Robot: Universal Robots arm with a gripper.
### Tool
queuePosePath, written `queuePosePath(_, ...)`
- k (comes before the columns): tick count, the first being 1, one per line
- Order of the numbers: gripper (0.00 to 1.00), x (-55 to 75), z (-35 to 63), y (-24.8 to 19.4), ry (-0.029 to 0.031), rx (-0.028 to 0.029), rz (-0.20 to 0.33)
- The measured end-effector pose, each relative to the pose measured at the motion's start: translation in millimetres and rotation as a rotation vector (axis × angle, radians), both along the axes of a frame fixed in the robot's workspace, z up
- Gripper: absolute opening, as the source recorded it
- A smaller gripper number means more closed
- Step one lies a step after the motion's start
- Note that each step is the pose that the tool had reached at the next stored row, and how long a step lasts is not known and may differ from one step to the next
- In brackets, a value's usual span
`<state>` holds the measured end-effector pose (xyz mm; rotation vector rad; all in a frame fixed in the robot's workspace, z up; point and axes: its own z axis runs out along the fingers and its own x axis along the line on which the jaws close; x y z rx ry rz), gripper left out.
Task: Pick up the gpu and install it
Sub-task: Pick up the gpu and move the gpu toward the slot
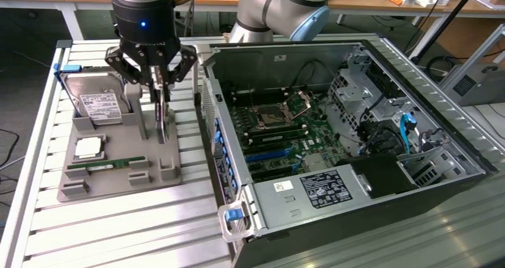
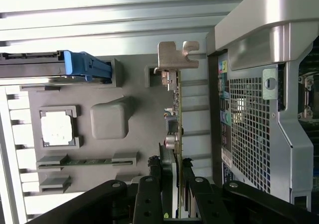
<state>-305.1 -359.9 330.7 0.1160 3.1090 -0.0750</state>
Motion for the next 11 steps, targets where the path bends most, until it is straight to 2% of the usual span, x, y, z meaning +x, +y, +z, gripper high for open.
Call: queuePosePath(11, 0.27, 0.0, 4.9, 0.0, 0.0, 0.0001, 0.0)
